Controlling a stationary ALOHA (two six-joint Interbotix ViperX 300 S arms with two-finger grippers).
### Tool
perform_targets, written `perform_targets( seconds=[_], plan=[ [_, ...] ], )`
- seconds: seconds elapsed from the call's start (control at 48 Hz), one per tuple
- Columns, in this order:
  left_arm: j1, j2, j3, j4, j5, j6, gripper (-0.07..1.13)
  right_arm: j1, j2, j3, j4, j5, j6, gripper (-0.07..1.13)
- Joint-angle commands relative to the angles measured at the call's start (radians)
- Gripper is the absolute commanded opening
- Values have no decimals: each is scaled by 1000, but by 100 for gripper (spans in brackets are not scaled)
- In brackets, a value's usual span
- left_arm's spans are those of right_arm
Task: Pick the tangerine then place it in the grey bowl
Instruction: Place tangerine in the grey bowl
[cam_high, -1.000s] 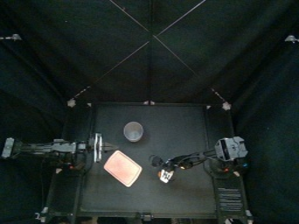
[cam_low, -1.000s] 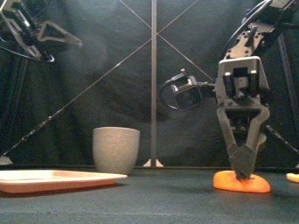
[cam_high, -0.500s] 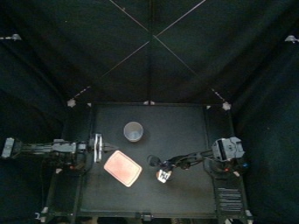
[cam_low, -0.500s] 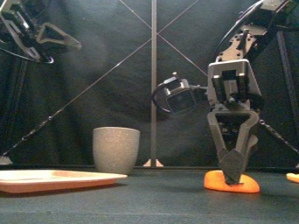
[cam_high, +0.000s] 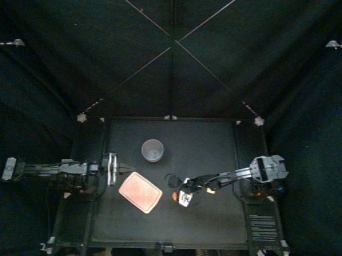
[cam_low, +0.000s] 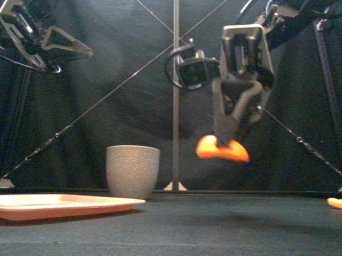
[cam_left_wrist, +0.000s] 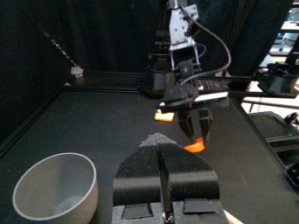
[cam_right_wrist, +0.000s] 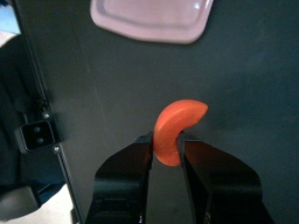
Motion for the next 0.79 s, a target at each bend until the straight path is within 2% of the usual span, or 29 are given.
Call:
perform_targets(
  seconds=[0.021, 0.208, 0.375, 0.667, 0.792],
  plan=[
    [-3, 2, -11, 0, -11, 0, 12, -61, -77, -55, -84, -49, -2, 48],
    [-2, 2, -9, 2, -11, 2, 12, -178, -78, -81, -198, -184, -8, 48],
    [-2, 2, -8, 9, -11, 2, 12, -272, -52, -98, -255, -311, -11, 48],
    [8, 3, 6, 18, -25, 3, 12, -342, 20, -158, -295, -495, -11, 49],
    [9, 2, 9, 18, -34, 2, 12, -354, 58, -192, -298, -526, -8, 56]
  ],
)
